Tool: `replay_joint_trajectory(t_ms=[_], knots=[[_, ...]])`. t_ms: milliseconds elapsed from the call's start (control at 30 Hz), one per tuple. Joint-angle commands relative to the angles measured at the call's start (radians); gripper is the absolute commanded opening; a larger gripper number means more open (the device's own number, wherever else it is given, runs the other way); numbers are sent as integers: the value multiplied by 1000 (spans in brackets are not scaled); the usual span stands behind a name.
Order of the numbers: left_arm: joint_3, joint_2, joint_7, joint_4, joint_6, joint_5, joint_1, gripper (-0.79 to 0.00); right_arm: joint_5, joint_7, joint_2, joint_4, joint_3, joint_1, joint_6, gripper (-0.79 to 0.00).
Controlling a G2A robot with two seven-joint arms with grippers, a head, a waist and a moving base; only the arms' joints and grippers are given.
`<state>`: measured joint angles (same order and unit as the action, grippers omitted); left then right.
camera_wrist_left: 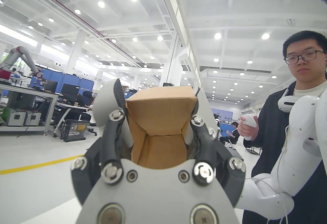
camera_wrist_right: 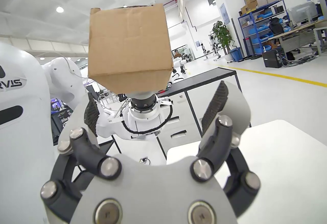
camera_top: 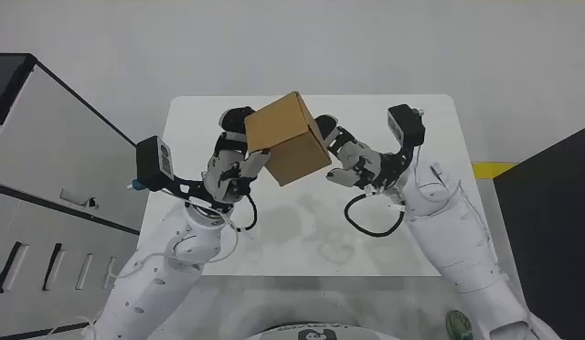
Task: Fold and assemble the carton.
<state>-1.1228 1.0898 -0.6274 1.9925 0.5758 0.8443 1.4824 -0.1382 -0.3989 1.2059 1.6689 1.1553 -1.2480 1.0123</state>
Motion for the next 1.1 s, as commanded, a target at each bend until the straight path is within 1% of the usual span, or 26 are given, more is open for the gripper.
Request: replay_joint_trajectory(t_ms=[0, 100, 367, 1067], knots=[[0, 3, -2, -4, 0, 1, 1, -785, -49, 62, 2, 12, -8, 1, 0, 0], [-1, 7, -3, -10, 1, 1, 1, -785, -87, 130, 2, 19, -34, 5, 0, 0], [-5, 17, -1, -15, 6, 1, 2, -785, -107, 230, -14, 11, -103, 25, 0, 0], [-14, 39, 21, -10, 24, 0, 24, -785, -129, 422, -66, 9, -220, 79, 0, 0]])
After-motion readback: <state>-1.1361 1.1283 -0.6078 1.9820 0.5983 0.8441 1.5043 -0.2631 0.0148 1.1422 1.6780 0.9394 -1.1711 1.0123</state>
